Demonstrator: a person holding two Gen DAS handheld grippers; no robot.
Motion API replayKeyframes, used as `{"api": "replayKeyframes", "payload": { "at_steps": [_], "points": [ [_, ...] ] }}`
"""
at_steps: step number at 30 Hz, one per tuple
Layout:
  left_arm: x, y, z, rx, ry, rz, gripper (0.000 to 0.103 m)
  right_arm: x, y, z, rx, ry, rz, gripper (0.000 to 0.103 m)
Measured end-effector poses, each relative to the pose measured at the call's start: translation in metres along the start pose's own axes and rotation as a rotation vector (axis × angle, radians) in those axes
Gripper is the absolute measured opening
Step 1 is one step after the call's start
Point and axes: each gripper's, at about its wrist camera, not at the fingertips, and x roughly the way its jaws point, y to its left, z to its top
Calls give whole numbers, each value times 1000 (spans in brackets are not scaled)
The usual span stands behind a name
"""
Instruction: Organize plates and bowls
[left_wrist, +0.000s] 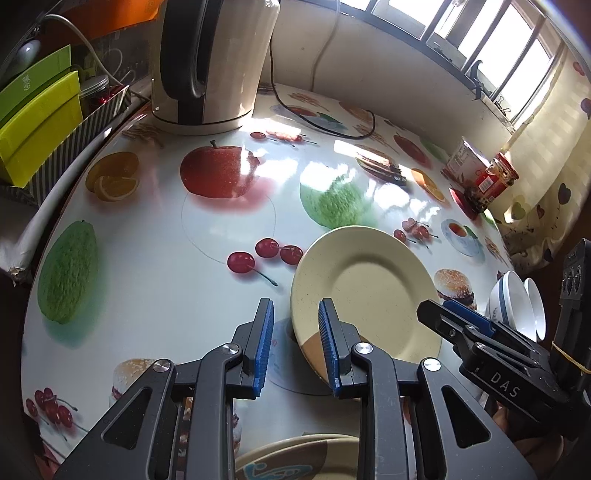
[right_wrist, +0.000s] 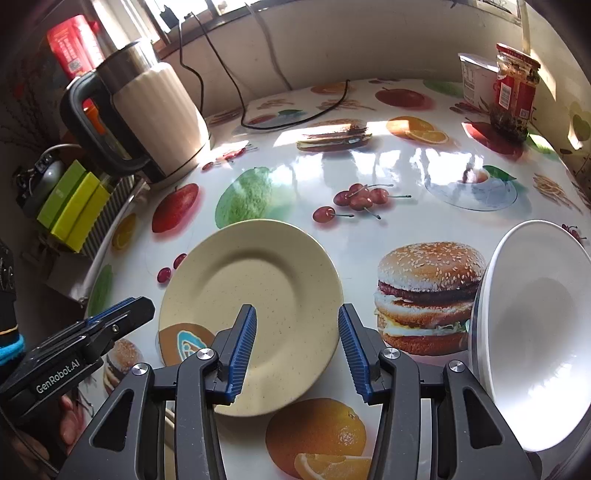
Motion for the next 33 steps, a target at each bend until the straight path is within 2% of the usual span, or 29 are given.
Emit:
{"api": "replayKeyframes", "payload": {
  "at_steps": [7, 15, 21, 27, 33],
  "points": [
    [8, 3, -2, -10, 25, 1, 26, 6, 5, 7, -33, -3, -46, 47],
    [13, 5, -4, -11, 38, 15, 26, 16, 6, 6, -53, 42, -93, 47],
    [12, 11, -4, -27, 33, 15, 26, 17, 6, 5, -25, 43, -59, 46],
    [10, 20, -6, -49, 31, 29, 26, 19, 10, 4, -17, 54, -1, 39],
    [10, 24, -7, -50, 34, 35, 26, 22, 10, 2, -1, 59, 47, 26]
  ]
}}
